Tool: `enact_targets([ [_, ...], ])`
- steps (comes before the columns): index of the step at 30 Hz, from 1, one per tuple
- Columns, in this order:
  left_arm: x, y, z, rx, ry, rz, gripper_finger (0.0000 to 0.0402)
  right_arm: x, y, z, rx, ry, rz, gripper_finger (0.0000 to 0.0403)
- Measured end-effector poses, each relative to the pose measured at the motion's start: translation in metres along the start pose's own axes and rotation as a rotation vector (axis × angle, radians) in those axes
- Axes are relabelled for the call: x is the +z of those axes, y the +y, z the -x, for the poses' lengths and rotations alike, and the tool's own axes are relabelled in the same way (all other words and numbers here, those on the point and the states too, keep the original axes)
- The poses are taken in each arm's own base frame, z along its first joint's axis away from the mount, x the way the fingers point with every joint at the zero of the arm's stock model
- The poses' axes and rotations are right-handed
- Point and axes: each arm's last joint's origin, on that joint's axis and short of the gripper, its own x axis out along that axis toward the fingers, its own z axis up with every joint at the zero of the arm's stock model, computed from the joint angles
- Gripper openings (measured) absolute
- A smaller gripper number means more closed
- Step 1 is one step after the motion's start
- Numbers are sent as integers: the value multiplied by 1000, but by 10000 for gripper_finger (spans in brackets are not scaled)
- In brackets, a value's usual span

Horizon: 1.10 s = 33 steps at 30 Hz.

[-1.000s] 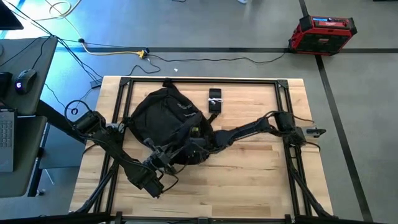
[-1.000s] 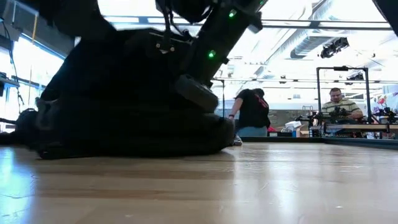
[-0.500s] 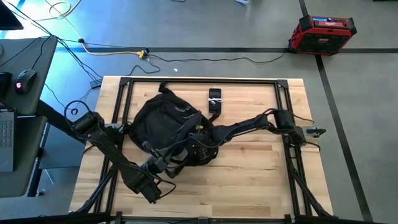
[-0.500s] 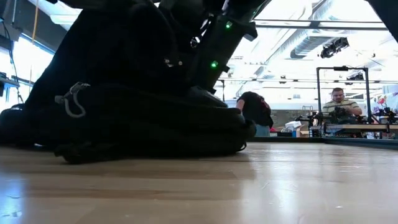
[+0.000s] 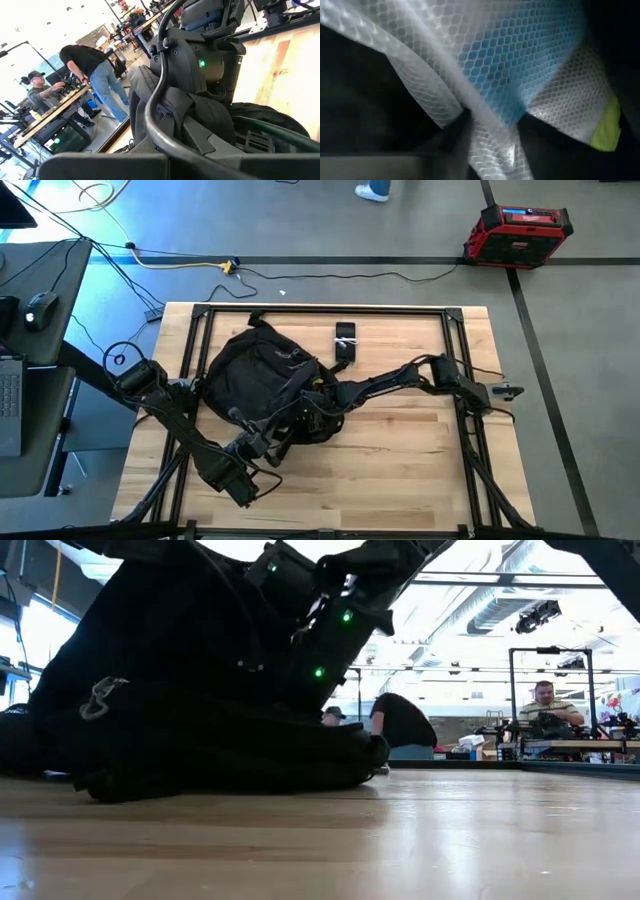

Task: Unpack backpack
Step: Remove the transparent zip bag from the backpack

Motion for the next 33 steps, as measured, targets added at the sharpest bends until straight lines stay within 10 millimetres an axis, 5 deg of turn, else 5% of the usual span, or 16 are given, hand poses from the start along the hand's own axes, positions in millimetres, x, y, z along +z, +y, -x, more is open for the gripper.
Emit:
enact_targets([
  [3,-1,0,0,-3,9,-8,0,1,0,5,-32,11,16,17],
  [7,-8,1,0,1,2,-6,0,5,-1,28,-70,24,33,4],
  [18,-10,5,-16,29,78,-20,0,24,39,130,-143,-58,167,0],
  [33,-22,9,-27,49,189,-36,0,20,72,245,-102,-236,183,0],
])
